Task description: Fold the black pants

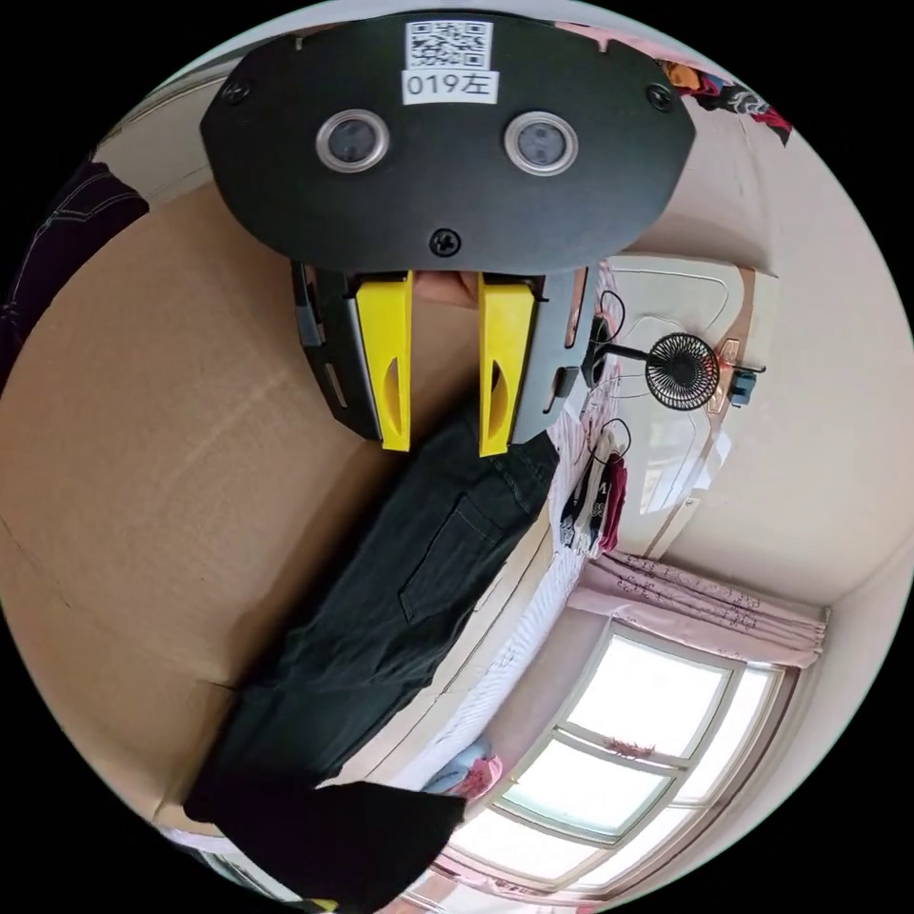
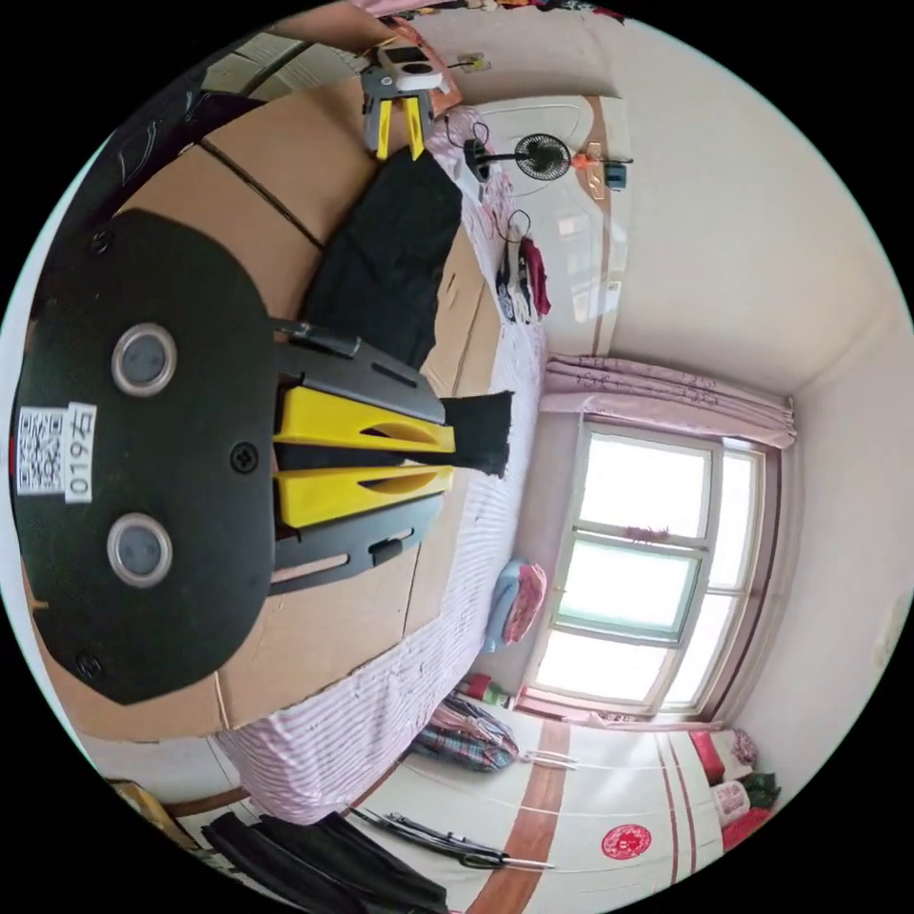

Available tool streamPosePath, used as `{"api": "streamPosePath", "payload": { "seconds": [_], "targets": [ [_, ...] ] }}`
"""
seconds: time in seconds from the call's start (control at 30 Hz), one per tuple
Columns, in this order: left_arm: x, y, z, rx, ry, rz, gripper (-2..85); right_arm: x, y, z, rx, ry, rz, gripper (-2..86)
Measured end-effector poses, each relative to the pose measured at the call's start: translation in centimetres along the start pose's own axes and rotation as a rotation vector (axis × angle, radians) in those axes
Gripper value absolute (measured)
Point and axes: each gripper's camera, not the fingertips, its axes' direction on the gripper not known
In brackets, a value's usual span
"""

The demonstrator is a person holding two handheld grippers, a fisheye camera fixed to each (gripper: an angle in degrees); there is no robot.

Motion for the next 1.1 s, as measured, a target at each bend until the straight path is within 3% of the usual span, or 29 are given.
{"api": "streamPosePath", "payload": {
  "seconds": [0.2, 0.43, 0.57, 0.73, 0.83, 1.1],
  "targets": [
    [1.1, -1.1, 0.1, -0.004, -0.054, 0.012, 8.0, 8.5, 2.2, -3.2, 0.015, 0.359, 0.156, -0.4],
    [1.8, -2.9, 0.8, -0.083, -0.067, 0.015, 1.7, 12.4, 4.3, -2.3, -0.121, 0.443, 0.214, -0.3],
    [-2.4, -2.5, -0.4, -0.052, 0.016, -0.123, 0.9, 13.5, 4.9, -2.7, -0.116, 0.391, 0.23, -0.4],
    [-8.1, 0.1, -2.8, -0.069, -0.127, -0.262, 0.5, 15.8, 4.1, -4.8, -0.061, 0.387, 0.237, -0.4],
    [-9.8, 3.1, -3.4, -0.093, -0.035, -0.291, 0.4, 17.7, 4.4, -5.5, -0.1, 0.336, 0.263, -0.4],
    [-6.0, 8.3, -2.2, -0.257, 0.164, -0.188, 0.4, 21.2, 8.5, -4.1, -0.402, 0.344, 0.31, -0.2]
  ]
}}
